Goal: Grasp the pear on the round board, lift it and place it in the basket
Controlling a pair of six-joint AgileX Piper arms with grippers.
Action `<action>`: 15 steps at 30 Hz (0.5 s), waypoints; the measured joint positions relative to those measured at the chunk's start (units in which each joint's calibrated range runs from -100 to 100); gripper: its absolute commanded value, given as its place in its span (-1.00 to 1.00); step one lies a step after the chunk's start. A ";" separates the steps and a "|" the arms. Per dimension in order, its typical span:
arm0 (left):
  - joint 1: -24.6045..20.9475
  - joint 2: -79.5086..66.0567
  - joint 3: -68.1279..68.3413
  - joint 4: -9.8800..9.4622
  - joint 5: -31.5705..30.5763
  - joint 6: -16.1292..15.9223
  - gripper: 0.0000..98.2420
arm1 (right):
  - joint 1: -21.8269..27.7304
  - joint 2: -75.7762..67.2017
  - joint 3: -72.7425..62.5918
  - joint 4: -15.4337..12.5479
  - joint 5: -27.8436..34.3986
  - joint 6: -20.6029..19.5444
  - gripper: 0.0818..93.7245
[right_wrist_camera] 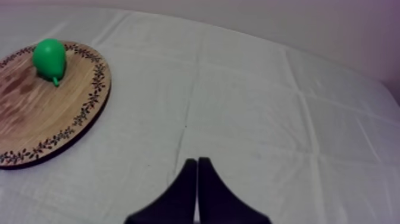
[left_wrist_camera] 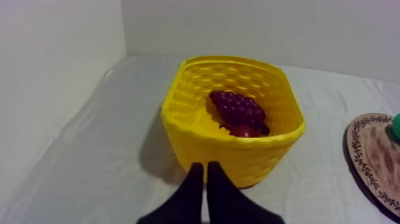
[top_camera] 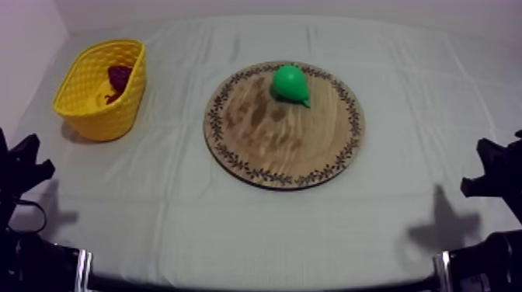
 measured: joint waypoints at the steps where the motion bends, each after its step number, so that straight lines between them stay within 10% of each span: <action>1: 0.04 0.00 0.00 0.00 0.00 0.00 -1.00 | 0.00 0.00 0.00 0.00 0.00 0.00 -0.99; 15: 2.02 0.00 0.00 0.16 1.09 -2.60 -1.00 | 0.00 0.00 0.00 0.00 0.07 0.00 -0.99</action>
